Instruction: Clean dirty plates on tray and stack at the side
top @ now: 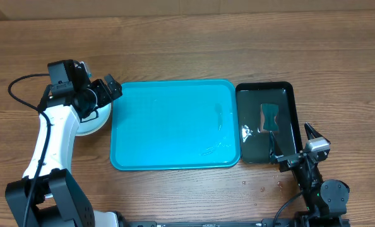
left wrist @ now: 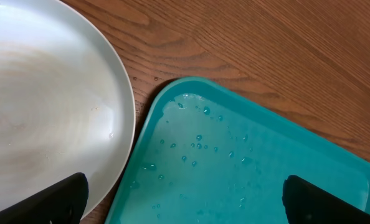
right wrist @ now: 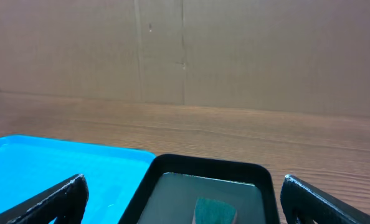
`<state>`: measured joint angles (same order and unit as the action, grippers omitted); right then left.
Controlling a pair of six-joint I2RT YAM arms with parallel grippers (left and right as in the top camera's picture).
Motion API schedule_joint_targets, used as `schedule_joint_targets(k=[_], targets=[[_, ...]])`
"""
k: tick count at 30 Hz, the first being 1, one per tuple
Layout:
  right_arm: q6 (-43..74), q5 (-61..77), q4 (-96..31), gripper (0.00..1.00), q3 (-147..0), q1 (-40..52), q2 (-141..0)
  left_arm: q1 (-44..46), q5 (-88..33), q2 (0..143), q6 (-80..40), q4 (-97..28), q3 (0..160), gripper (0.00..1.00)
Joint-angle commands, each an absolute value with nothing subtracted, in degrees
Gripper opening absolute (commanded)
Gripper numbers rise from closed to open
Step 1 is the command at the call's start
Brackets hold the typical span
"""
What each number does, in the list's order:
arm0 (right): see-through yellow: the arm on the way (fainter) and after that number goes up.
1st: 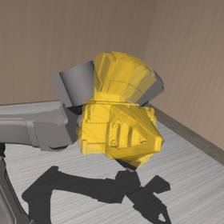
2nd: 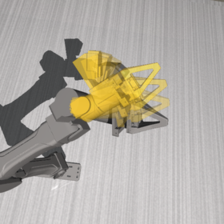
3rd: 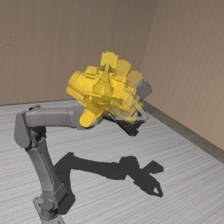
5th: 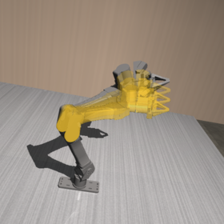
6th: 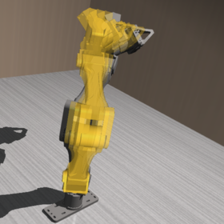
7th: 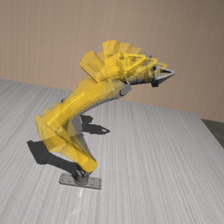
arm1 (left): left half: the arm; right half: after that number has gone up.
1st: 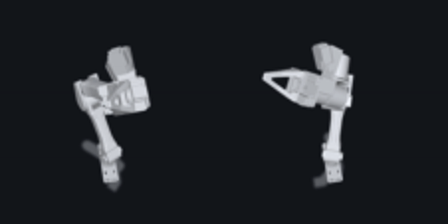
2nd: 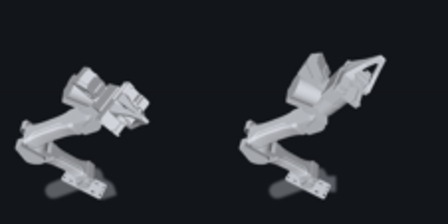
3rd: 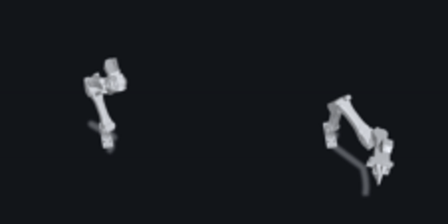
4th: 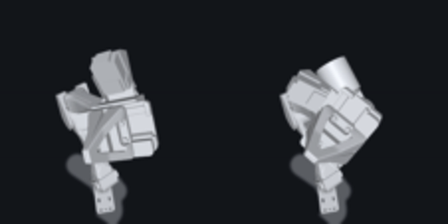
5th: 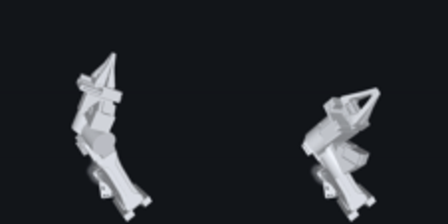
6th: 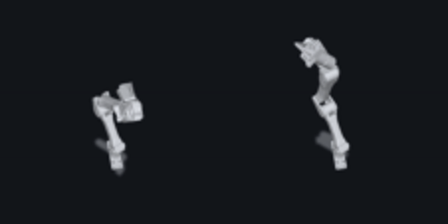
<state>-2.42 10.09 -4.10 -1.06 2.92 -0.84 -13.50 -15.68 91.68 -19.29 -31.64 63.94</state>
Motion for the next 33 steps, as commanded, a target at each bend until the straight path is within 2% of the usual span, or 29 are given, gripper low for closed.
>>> schedule_joint_targets(k=[1, 22, 33], targets=[[-2.9, 10.2, -3.8, 1.00, -0.4, 2.6, -0.2, -13.5, -16.1, 91.8, -18.4, -31.4, 64.9, 1.00], [-2.9, 10.2, -3.8, 1.00, -0.4, 2.6, -0.2, -13.5, -16.1, 91.2, -18.4, -31.5, 64.9, 1.00], [-2.9, 10.2, -3.8, 1.00, -0.4, 2.6, -0.2, -6.4, -16.1, 71.4, -18.4, -31.5, 64.9, 1.00]])
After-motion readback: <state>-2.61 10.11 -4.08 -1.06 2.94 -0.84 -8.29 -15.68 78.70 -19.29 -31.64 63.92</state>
